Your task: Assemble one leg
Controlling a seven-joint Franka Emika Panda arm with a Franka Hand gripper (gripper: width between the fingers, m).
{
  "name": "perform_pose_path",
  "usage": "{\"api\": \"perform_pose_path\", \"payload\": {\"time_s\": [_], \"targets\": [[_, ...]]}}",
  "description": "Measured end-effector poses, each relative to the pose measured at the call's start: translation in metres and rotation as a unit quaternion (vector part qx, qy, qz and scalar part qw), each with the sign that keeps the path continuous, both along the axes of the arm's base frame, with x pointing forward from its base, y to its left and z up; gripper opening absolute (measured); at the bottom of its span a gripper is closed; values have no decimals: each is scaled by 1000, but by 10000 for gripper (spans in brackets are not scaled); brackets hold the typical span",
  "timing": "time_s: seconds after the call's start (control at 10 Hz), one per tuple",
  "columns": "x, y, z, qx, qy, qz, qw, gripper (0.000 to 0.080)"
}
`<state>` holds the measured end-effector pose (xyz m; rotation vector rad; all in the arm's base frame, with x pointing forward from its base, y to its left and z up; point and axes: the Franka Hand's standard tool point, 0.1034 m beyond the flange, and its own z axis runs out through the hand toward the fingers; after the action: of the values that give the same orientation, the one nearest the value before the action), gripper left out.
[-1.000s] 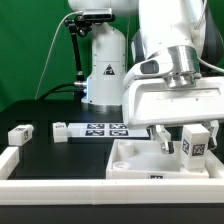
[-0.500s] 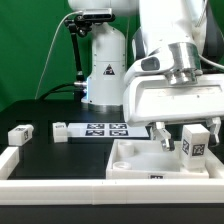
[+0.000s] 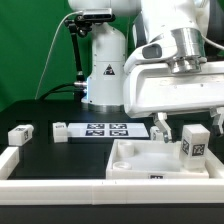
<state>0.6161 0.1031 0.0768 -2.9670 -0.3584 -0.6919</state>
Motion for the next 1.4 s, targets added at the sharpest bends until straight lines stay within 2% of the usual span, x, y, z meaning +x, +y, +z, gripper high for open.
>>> {"api": "perform_pose_path", "payload": {"time_s": [0.2, 0.5, 0.6, 0.7, 1.2, 1.3, 1.4], "targets": [[6, 3, 4, 3, 91, 10, 996, 649], [-6, 8, 4, 1, 251, 28, 968, 649], [0, 9, 3, 1, 274, 34, 961, 649], [5, 6, 1, 1, 260, 33, 965, 649], [10, 0, -1, 2, 243, 29, 970, 649], [10, 0, -1, 2, 243, 29, 970, 524], [10, 0, -1, 5, 245, 19, 969, 524]]}}
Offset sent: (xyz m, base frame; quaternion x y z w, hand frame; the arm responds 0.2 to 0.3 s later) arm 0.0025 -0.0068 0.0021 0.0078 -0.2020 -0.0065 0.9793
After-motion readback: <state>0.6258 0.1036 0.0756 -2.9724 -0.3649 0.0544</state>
